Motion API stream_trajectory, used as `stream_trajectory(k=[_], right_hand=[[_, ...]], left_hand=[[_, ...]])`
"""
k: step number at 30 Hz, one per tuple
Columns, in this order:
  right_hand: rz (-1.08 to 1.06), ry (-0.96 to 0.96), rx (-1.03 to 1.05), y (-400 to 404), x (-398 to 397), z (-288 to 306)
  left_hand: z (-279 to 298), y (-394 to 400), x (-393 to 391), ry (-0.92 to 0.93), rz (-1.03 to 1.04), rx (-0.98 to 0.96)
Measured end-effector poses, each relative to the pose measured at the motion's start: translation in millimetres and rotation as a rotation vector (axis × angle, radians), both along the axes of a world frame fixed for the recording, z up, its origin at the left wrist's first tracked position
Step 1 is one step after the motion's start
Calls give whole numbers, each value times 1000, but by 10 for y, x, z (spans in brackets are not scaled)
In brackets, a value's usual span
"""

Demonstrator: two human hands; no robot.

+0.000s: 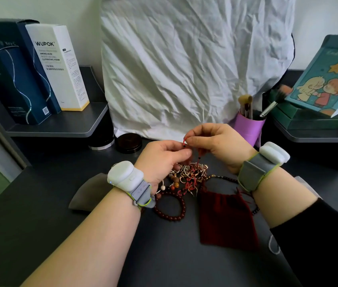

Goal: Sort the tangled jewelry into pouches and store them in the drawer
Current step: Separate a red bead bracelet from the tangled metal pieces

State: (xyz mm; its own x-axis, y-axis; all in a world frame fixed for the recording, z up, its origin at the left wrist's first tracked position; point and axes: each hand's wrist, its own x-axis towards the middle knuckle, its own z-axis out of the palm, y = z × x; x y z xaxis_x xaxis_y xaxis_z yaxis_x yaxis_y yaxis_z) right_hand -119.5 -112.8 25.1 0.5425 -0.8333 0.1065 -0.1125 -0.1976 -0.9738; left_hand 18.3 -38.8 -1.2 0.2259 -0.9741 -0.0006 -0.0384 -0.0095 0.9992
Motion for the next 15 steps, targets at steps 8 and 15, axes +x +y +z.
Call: stream_trajectory(k=[8, 15], right_hand=[[-77, -163, 139, -128, 13, -196], [-111, -27, 27, -132, 39, -390]], left_hand=[[-16, -190, 16, 280, -45, -50], [-158, -273, 18, 485, -40, -157]])
